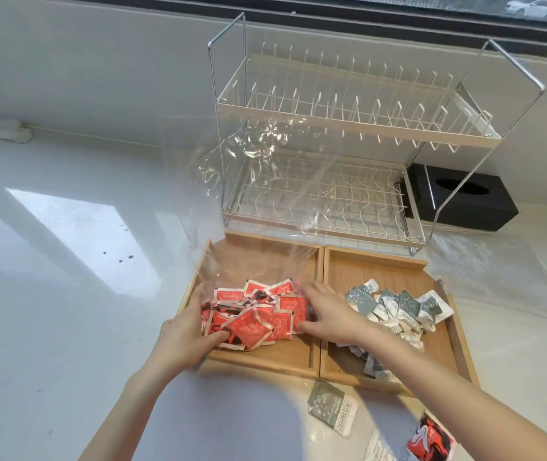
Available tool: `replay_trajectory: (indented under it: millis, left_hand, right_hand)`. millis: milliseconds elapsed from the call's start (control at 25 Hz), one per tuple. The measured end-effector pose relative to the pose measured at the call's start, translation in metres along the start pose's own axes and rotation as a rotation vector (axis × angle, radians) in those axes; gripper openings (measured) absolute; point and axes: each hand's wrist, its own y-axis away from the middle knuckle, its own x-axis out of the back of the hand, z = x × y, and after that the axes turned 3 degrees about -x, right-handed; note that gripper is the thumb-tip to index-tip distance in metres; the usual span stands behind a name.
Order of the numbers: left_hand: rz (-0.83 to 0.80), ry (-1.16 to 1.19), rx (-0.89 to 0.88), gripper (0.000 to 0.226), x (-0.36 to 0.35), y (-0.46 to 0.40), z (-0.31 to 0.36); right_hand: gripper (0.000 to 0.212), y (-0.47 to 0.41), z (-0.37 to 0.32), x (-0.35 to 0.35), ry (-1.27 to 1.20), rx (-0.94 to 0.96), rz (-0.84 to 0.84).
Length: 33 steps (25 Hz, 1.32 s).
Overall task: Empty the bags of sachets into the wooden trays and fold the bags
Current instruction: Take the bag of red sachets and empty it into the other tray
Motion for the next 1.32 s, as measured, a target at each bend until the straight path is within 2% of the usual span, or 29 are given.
replay_trajectory:
  millis: [200,360,480,680,760,880,1160,1320]
  left_hand:
    - [0.114,0.222,0.043,0.074,0.006,0.004,0.003]
    - [0.215,0.353,0.050,0.071,0.012,0.009,0.011]
    - [0.216,0.414,0.030,0.058,0.017,0.015,0.016]
    - [0.159,0.248,0.057,0.041,0.010,0.037,0.014]
    - [0.107,0.251,0.079,0.031,0.007,0.049,0.013]
    - [0.070,0.288,0.103,0.024,0.002,0.064,0.011]
    - [0.124,0.813,0.171,0.029,0.020,0.071,0.024]
    - [0.047,1.108,0.116,0.024,0.039,0.075,0.029]
  right_hand:
    - [0.047,0.012,-0.003,-0.001,-0.277,0.015,0.221]
    - [0.043,0.028,-0.001,0.003,-0.461,0.015,0.299]
    - [0.043,0.043,-0.002,0.006,-0.555,-0.020,0.285]
    - [0.036,0.075,-0.002,0.000,-0.555,-0.086,0.234]
    - [0.034,0.084,-0.001,-0.006,-0.541,-0.144,0.205]
    - [0.030,0.097,-0.006,-0.009,-0.666,-0.249,0.113]
    - [0.034,0.110,-0.019,0.022,-1.039,-0.245,0.048]
    - [0.013,0.110,-0.020,0.041,-1.440,-0.238,0.002]
